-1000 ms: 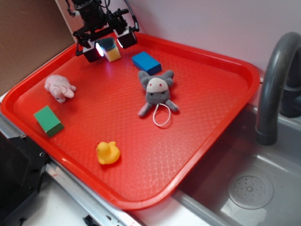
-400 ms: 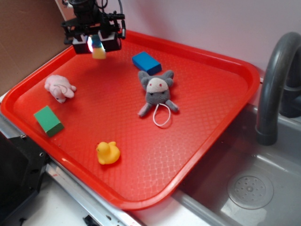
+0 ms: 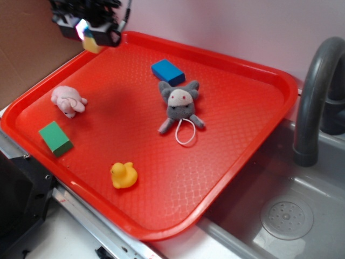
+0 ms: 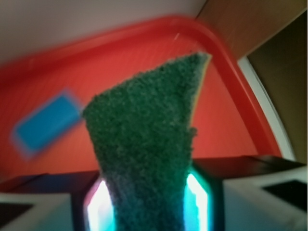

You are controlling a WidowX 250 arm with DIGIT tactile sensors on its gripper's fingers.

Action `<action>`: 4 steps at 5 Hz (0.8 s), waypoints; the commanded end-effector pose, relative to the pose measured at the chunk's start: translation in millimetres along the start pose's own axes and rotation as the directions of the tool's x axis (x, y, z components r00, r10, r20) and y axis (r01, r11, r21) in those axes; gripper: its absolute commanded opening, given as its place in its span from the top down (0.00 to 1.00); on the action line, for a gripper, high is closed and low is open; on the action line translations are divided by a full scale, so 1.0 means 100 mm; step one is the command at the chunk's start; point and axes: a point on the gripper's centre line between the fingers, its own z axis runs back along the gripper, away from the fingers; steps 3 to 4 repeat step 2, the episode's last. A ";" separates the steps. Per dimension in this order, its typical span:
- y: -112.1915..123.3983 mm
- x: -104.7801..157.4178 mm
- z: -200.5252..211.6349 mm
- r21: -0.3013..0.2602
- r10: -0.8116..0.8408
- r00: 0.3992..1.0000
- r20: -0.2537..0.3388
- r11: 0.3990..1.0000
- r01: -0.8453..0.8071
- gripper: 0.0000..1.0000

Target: Grab the green sponge.

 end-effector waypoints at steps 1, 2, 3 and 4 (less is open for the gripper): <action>-0.23 -0.24 0.74 -0.131 -0.391 0.920 -0.003 0.913 0.387 1.00; -0.26 -0.26 0.81 -0.118 -0.457 0.890 -0.006 0.884 0.453 1.00; -0.26 -0.26 0.81 -0.118 -0.457 0.890 -0.006 0.884 0.453 1.00; -0.26 -0.26 0.81 -0.118 -0.457 0.890 -0.006 0.884 0.453 1.00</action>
